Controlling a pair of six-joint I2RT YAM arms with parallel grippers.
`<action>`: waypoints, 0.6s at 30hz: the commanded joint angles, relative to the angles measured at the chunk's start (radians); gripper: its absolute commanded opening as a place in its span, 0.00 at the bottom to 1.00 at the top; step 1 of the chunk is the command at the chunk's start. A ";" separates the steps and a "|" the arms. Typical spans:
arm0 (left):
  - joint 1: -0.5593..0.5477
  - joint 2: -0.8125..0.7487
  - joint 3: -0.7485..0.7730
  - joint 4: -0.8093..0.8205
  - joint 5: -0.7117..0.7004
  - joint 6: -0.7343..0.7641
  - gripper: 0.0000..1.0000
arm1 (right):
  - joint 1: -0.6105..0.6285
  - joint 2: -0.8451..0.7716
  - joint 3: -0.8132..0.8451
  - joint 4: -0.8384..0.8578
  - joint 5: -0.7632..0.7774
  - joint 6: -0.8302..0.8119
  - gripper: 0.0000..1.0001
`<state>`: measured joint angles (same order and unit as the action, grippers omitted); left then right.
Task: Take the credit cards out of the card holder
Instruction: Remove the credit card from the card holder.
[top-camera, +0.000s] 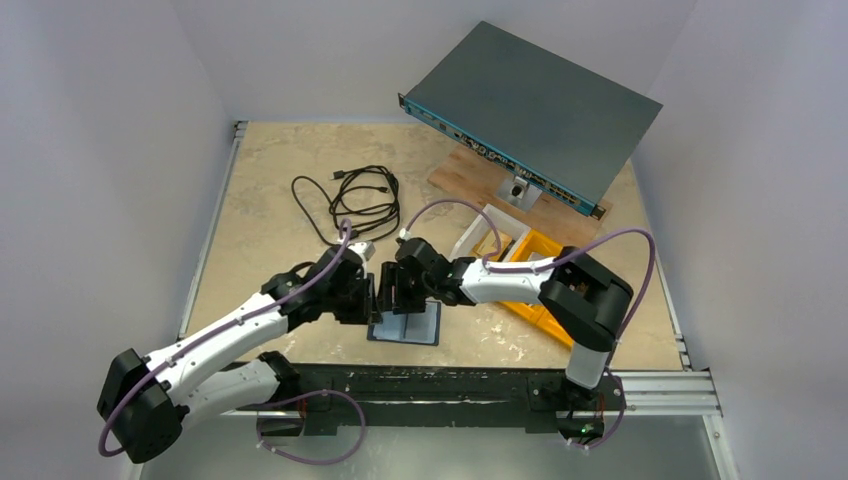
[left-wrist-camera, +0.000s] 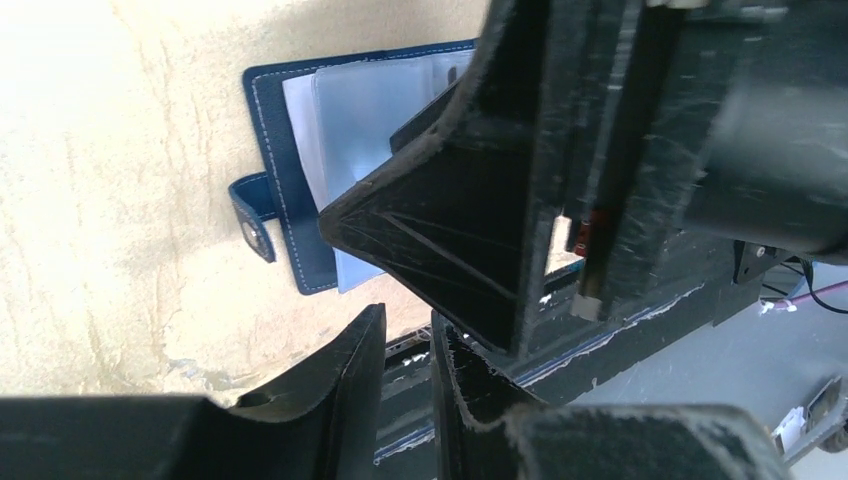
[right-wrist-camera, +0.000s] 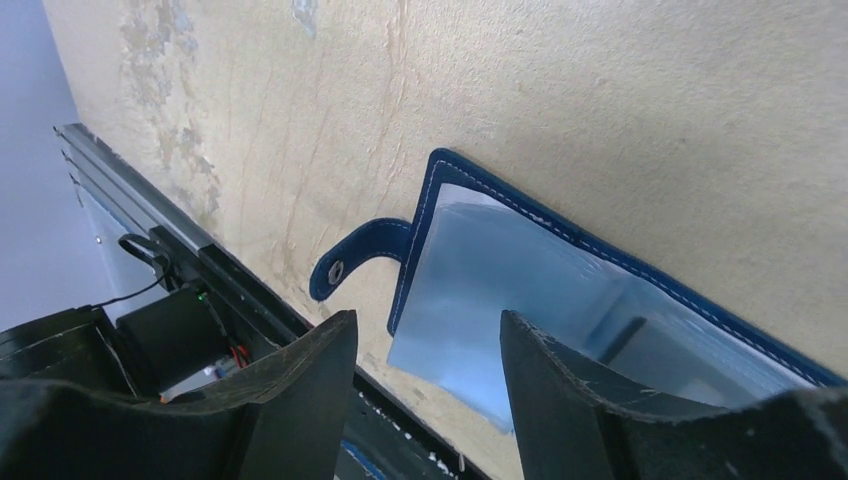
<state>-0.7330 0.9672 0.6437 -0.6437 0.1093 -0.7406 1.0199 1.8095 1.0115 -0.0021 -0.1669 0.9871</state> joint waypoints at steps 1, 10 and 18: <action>0.005 0.033 0.023 0.097 0.057 -0.015 0.22 | -0.001 -0.115 0.034 -0.064 0.051 -0.004 0.56; -0.062 0.164 0.088 0.158 0.029 -0.008 0.28 | -0.069 -0.322 -0.062 -0.246 0.221 0.017 0.63; -0.199 0.393 0.226 0.150 -0.134 0.012 0.47 | -0.135 -0.486 -0.243 -0.318 0.296 0.062 0.65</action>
<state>-0.8814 1.2869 0.7868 -0.5194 0.0849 -0.7444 0.9001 1.3884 0.8314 -0.2501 0.0589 1.0115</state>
